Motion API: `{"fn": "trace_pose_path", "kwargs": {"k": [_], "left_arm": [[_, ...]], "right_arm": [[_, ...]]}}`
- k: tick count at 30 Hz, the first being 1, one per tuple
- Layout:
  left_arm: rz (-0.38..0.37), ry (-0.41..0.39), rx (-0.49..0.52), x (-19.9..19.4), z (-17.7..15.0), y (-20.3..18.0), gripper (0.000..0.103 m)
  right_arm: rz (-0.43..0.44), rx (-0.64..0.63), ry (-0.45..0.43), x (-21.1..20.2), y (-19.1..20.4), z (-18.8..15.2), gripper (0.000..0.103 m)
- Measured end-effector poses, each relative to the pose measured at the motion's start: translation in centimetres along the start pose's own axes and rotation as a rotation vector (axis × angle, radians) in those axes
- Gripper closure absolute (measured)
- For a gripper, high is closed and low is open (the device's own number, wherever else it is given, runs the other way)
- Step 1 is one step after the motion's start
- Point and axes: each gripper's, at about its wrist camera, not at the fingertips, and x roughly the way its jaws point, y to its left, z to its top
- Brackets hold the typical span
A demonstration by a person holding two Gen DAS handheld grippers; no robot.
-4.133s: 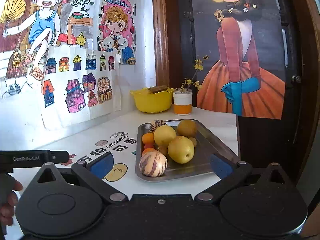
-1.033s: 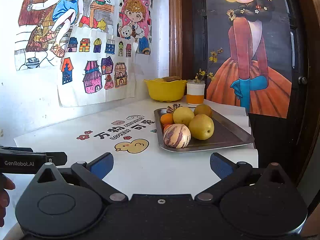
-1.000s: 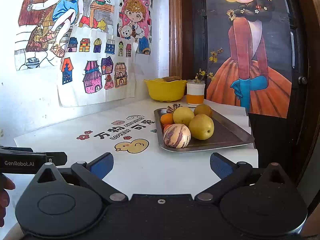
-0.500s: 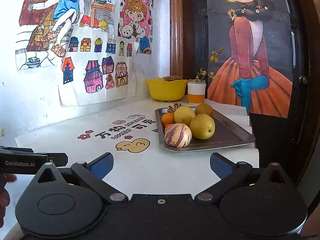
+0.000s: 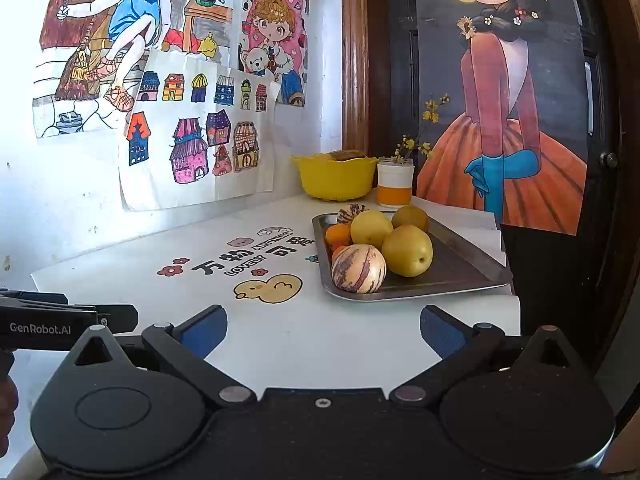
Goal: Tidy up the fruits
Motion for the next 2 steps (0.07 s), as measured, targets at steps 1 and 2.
{"fn": "trace_pose_path", "kwargs": {"k": [1,2], "left_arm": [[0.001,0.0,0.0,0.0,-0.03,-0.03,0.001],[0.002,0.001,-0.001,0.02,-0.01,0.0,0.001]], "right_arm": [[0.0,0.0,0.0,0.03,-0.06,0.01,0.001],[0.0,0.0,0.0,0.01,0.0,0.0,0.001]]}}
